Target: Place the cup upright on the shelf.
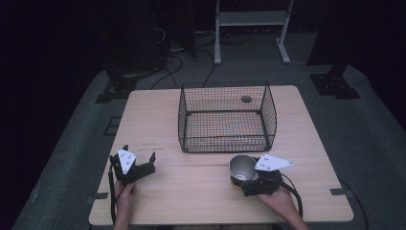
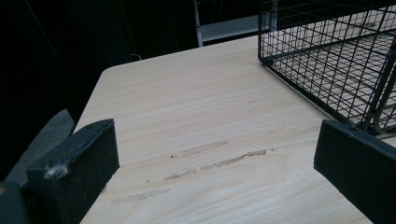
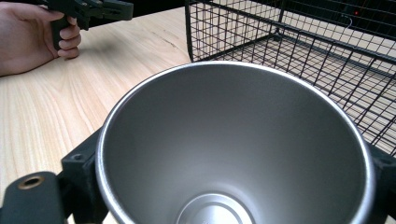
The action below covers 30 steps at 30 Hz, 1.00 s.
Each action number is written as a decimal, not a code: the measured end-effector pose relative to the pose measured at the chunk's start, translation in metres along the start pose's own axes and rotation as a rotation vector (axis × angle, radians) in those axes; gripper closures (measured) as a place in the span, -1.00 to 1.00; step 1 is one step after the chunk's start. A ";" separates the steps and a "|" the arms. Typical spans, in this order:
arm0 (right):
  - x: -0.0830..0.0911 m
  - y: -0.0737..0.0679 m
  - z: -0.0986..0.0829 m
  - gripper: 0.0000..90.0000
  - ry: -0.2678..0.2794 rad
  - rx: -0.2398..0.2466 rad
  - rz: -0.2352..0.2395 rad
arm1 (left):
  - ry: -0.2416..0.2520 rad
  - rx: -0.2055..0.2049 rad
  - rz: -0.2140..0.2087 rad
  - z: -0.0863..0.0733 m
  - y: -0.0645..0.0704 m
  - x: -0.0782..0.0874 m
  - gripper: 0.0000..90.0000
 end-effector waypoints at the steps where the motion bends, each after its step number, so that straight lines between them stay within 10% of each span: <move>1: 0.000 0.000 0.000 -0.78 0.003 -0.003 0.001 | 0.000 0.000 -0.001 0.000 0.000 0.000 -1.00; 30: 0.026 0.015 0.055 -0.74 0.046 -0.032 0.065 | -0.002 -0.001 0.000 0.000 0.000 0.000 -1.00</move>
Point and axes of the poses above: each handheld gripper's, and its own axes: x roughly backward along the jaws, z roughly out of its top, y roughly to its right, the point moved 3 cm from there along -x, roughly forward along the jaws, and after that the axes turned 8 degrees about -x, right-handed, at the moved point
